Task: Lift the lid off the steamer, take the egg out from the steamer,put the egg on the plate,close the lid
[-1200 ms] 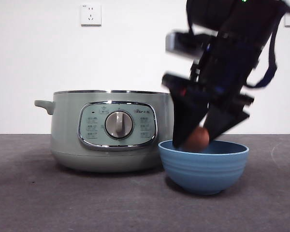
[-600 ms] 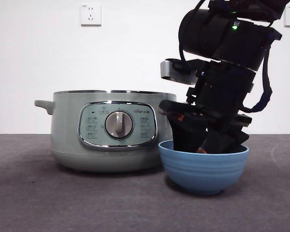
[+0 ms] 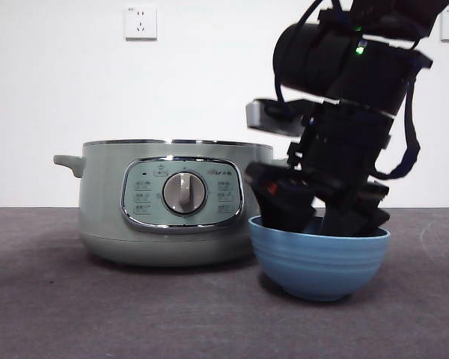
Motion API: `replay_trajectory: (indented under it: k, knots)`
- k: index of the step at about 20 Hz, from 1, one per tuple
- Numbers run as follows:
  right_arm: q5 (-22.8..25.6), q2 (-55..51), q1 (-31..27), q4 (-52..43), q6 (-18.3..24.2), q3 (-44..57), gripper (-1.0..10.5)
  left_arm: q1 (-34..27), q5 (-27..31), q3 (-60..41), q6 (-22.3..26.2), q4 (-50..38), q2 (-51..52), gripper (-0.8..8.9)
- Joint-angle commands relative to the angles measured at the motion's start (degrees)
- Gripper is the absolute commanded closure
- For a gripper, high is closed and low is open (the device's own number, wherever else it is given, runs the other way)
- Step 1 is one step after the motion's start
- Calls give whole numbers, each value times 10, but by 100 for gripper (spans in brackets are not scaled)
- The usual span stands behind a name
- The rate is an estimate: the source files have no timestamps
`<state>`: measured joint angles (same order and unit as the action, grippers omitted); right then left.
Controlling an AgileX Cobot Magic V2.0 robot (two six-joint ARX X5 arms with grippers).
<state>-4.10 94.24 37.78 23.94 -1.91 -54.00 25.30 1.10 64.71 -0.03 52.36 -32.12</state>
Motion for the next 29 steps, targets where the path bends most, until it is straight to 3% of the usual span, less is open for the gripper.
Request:
replay_trajectory:
  k: [1,5,14,21,29]
  knots:
    - [-3,-7,2,1,-2,3,435,1,0,3,3,-25,6,822]
    - [-3,-72,2,5,-2,3,436,1,0,3,2,-26,4,822]
    - [-1,-355,2,96,-17,3,437,1,-35,3,3,-106,-80,822]
    - [0,-533,2,181,-42,3,437,11,-78,3,4,-261,-225,822]
    - [-1,-602,2,192,-62,3,438,26,-74,3,17,-415,-401,822]
